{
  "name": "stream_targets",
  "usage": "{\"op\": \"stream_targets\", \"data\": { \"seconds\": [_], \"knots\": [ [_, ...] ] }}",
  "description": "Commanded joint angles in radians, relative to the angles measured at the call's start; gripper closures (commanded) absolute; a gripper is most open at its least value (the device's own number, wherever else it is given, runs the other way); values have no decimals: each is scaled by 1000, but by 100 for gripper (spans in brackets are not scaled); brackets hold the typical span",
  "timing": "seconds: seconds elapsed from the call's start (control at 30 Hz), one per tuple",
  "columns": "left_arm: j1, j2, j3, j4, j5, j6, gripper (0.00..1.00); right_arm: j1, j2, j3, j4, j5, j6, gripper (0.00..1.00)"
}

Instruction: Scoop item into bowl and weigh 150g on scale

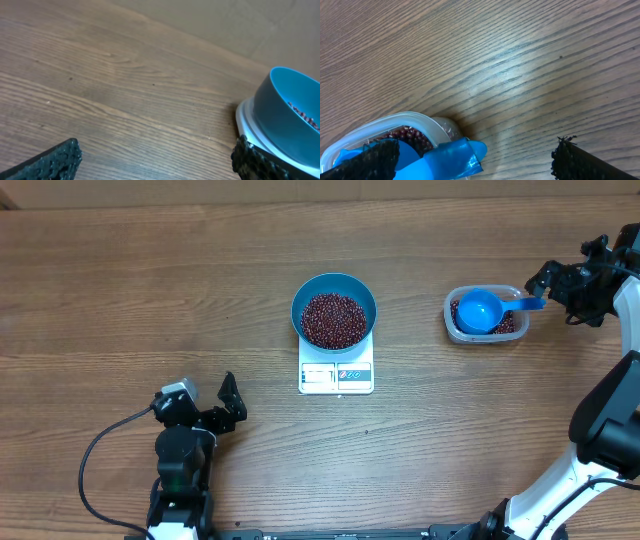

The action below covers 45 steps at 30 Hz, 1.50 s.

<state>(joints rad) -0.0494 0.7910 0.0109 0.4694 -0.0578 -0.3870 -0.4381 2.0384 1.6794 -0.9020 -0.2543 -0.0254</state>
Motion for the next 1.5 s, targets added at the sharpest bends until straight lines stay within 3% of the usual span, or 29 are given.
{"op": "stream_targets", "data": {
  "seconds": [0.0,0.37,0.5,0.8,1.1,1.47],
  "knots": [
    [12,-61,-6,-75,-32,-10,1,-3,14,29,4,7,7,0],
    [12,-416,-6,-519,-129,-2,0,-3,14,29,4,7,7,0],
    [12,-539,-6,-529,-125,152,1,-3,14,29,4,7,7,0],
    [10,-685,-6,-539,-70,373,0,-3,14,29,4,7,7,0],
    [10,-763,-6,-540,-72,448,0,-3,14,29,4,7,7,0],
    [10,-787,-6,-537,-57,383,0,-3,14,29,4,7,7,0]
  ]
}}
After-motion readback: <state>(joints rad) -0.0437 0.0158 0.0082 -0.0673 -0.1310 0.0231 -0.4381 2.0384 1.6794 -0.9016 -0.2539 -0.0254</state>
